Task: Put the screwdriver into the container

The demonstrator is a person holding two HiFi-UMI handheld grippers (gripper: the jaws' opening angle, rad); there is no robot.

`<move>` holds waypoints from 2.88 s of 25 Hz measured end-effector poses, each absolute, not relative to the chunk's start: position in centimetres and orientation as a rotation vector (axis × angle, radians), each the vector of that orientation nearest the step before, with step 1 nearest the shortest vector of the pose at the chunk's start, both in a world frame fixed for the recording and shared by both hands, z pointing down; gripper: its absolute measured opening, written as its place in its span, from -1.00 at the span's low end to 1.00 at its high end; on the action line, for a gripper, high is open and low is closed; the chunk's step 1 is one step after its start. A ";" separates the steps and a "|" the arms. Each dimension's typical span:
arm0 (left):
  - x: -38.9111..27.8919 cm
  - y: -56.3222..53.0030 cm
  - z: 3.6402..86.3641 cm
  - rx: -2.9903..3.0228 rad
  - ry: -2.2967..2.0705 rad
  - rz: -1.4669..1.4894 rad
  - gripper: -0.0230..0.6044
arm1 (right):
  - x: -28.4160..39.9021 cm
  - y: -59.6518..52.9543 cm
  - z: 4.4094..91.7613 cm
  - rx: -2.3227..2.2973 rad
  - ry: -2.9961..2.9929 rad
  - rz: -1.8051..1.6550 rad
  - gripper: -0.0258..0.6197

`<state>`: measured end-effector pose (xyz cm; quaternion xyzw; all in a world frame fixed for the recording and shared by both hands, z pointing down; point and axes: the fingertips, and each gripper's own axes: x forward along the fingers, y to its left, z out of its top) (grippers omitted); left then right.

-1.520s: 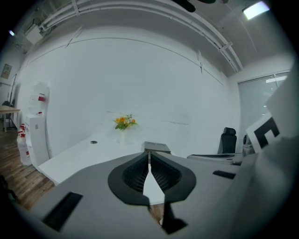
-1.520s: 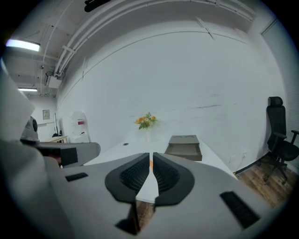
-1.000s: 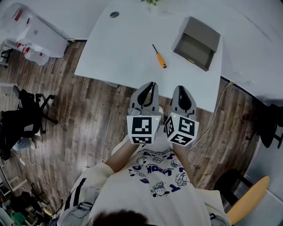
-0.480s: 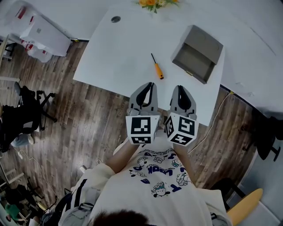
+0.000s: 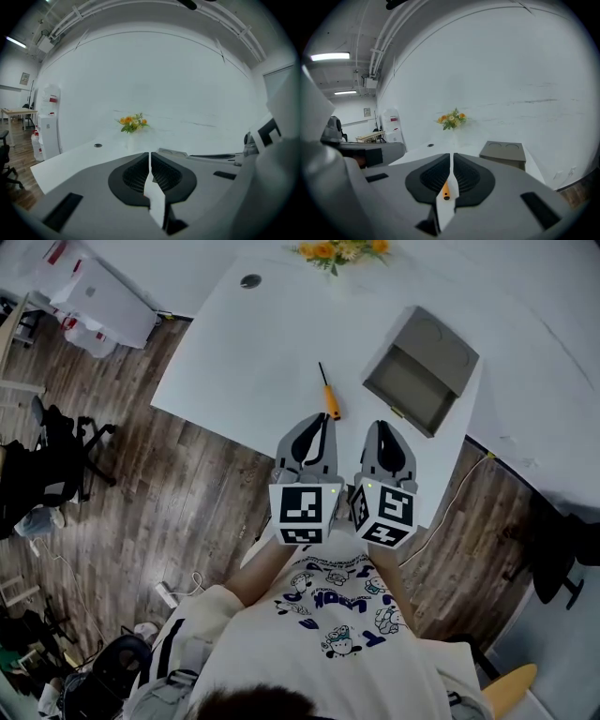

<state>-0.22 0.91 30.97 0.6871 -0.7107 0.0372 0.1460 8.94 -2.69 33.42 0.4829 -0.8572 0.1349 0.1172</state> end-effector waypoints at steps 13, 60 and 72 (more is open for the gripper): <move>-2.2 -0.5 32.0 1.888 -2.091 0.131 -0.84 | 6.4 -4.8 34.4 1.305 -2.534 0.413 -0.79; -9.6 -6.3 43.5 1.675 -1.900 0.273 -0.84 | -1.7 -9.9 46.5 1.038 -2.266 0.546 -0.77; -9.6 -5.7 46.4 1.623 -1.856 0.291 -0.85 | -1.9 -10.0 50.0 0.966 -2.209 0.536 -0.57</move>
